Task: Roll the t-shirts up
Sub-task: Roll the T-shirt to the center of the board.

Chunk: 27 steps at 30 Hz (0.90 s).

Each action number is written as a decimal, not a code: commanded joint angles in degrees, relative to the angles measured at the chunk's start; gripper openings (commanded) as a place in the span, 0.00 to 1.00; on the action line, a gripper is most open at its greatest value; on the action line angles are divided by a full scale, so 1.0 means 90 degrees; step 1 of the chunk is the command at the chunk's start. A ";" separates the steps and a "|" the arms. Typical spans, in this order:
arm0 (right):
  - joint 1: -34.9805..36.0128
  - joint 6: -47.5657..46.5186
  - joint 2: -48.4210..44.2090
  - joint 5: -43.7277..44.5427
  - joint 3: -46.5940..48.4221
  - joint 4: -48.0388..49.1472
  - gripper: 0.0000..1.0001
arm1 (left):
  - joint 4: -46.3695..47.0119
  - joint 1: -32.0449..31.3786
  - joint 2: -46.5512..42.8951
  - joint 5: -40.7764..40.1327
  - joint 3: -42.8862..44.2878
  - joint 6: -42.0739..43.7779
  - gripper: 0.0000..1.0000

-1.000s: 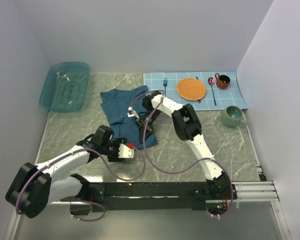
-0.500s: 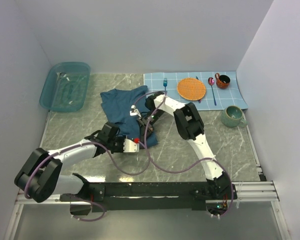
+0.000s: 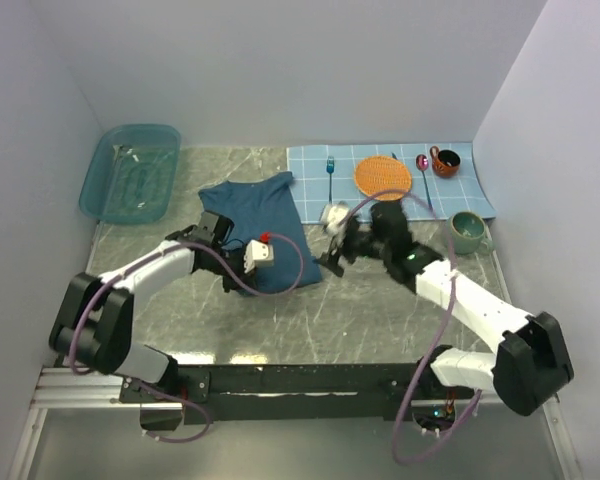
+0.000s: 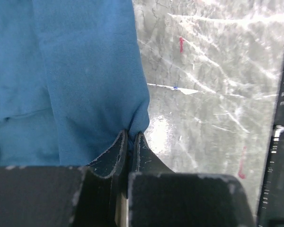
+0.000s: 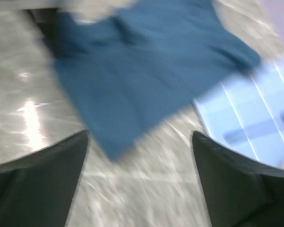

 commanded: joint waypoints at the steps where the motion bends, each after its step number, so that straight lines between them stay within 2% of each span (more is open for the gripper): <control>1: 0.0689 -0.1094 0.0699 0.0116 -0.0299 0.0991 0.89 | -0.1015 0.0396 0.0662 0.1018 0.0791 -0.0079 0.01; 3: 0.0943 -0.2018 0.0758 0.0291 -0.0533 0.1137 0.89 | -0.1184 0.0660 0.0848 0.1310 0.0998 -0.0010 0.01; 6: 0.1168 -0.2560 0.1137 0.0565 -0.0709 0.1626 0.90 | -0.1388 0.0934 0.0936 0.1497 0.1105 0.0145 0.01; 11: 0.1354 -0.2756 0.1627 0.0731 -0.0486 0.2153 0.94 | -0.2197 0.1315 0.1277 0.1869 0.1369 0.0624 0.01; 15: 0.1481 -0.2707 0.2162 0.0732 -0.0183 0.2349 0.93 | -0.2297 0.1481 0.1385 0.1927 0.1419 0.0741 0.01; 21: 0.1657 -0.2893 0.2906 0.0801 0.0013 0.2720 0.83 | -0.2502 0.1764 0.1649 0.1908 0.1487 0.1064 0.01; 27: 0.1716 -0.3449 0.3199 0.0536 0.0111 0.2438 0.70 | -0.2453 0.1862 0.1717 0.1937 0.1467 0.1074 0.01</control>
